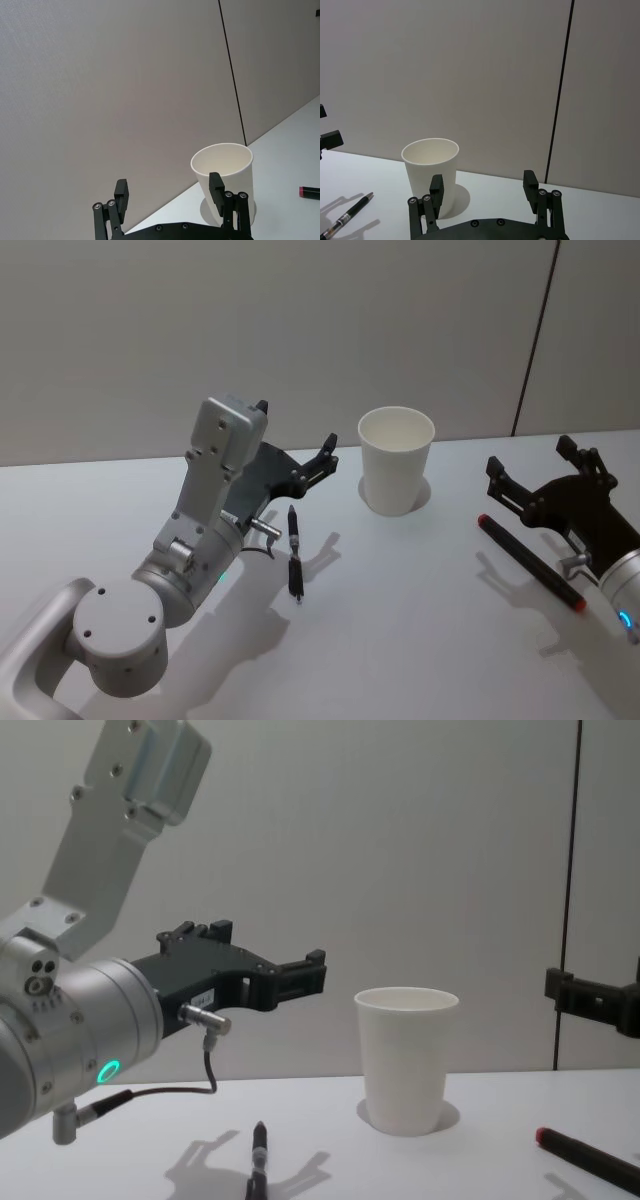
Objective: Place the pen into the pen holder.
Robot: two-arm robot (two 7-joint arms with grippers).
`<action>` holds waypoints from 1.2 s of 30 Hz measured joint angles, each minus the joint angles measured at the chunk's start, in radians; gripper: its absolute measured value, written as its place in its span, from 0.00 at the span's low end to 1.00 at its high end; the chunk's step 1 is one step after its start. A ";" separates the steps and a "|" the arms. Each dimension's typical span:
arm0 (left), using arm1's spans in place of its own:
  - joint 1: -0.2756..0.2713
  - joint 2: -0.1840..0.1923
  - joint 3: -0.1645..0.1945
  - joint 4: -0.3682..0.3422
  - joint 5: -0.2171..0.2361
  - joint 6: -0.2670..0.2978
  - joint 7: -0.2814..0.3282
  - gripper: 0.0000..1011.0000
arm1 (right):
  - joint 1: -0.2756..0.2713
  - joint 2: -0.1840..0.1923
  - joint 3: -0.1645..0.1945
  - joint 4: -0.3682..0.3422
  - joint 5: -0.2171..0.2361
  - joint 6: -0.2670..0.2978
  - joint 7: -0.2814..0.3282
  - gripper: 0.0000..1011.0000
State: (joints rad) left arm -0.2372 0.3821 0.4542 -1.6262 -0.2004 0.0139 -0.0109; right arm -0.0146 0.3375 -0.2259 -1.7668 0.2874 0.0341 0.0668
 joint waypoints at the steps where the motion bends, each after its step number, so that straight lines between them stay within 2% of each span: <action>1: 0.000 0.000 0.000 0.000 0.000 0.000 0.000 0.99 | 0.000 0.000 0.000 0.000 0.000 0.000 0.000 0.99; 22: 0.000 0.000 0.000 0.000 0.000 0.000 0.000 0.99 | 0.000 0.001 0.000 -0.003 -0.001 0.003 0.007 0.99; 27: 0.000 0.000 0.000 0.000 0.000 0.000 0.000 0.99 | -0.013 0.012 0.001 -0.025 -0.006 0.021 0.020 0.99; 36: 0.000 0.000 0.000 0.000 0.000 0.000 0.000 0.99 | -0.068 0.052 0.013 -0.089 0.002 0.063 0.012 0.99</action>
State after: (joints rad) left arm -0.2372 0.3821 0.4542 -1.6262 -0.2004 0.0138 -0.0109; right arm -0.0825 0.3897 -0.2126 -1.8558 0.2893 0.0974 0.0791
